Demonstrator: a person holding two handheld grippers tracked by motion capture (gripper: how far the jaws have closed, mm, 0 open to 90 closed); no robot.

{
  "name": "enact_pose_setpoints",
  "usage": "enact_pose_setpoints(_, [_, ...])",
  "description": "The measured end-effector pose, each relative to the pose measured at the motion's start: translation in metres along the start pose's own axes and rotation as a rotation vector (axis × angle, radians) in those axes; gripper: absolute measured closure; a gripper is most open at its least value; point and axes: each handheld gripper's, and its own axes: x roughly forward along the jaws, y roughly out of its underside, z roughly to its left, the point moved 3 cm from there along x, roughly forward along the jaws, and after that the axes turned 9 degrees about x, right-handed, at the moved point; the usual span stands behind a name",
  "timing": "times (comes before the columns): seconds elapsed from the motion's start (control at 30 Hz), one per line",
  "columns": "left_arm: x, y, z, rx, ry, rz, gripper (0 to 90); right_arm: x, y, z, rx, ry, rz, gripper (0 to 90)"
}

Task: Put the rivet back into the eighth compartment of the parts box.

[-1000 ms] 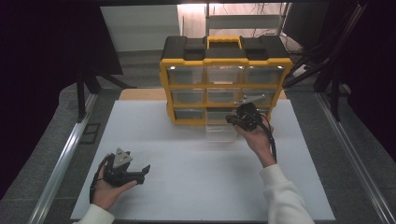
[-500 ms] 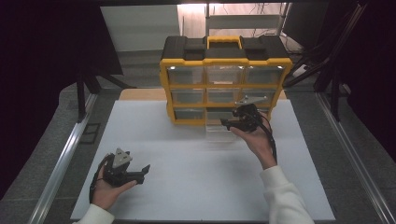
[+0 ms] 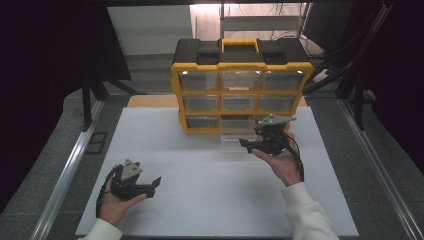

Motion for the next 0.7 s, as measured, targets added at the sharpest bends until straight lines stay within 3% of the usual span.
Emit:
enact_pose_setpoints(0.47, [0.000,0.001,0.002,-0.005,0.003,-0.001,10.5,-0.013,0.020,0.006,-0.017,-0.012,-0.004,30.3])
enact_pose_setpoints(0.7, [0.000,0.000,0.000,0.001,0.002,0.000,10.5,-0.014,0.034,0.009,-0.024,0.002,0.025,30.4])
